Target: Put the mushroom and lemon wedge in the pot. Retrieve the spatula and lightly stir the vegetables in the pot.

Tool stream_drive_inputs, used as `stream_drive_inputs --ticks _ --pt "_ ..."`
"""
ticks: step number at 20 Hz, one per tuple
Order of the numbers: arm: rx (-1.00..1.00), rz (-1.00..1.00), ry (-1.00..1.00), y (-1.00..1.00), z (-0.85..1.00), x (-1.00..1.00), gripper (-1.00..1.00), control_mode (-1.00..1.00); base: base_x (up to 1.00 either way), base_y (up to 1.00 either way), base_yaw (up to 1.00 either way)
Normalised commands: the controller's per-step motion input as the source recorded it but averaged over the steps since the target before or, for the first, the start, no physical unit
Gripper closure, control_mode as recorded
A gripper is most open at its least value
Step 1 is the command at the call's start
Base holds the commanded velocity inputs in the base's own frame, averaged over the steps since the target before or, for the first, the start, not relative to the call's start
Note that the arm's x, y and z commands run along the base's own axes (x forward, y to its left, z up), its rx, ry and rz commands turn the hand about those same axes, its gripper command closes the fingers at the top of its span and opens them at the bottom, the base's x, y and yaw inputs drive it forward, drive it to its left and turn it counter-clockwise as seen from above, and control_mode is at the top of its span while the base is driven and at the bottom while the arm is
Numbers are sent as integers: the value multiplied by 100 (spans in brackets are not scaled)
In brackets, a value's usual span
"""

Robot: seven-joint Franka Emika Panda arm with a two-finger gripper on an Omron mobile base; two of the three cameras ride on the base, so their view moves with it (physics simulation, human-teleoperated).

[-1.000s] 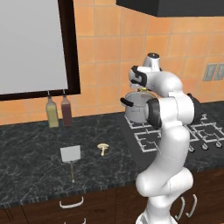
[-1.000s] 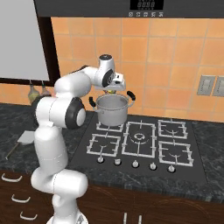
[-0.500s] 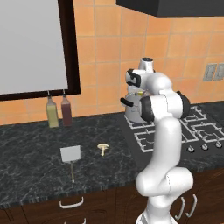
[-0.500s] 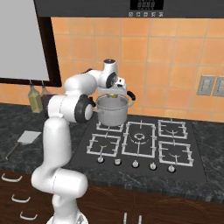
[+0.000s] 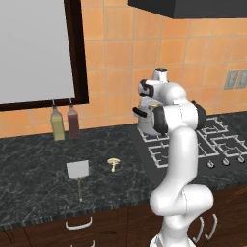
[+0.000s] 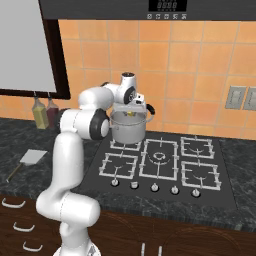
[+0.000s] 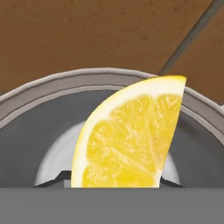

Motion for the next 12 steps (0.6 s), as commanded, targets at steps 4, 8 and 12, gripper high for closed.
stream_drive_inputs --ticks 4,8,12 --pt "-1 0 -4 0 -38 -3 100 -100 0 0 0" --pt "0 -1 -1 0 -17 -20 100 -100 0 0 0" --pt "0 -4 0 3 0 -58 100 -100 0 0 0"
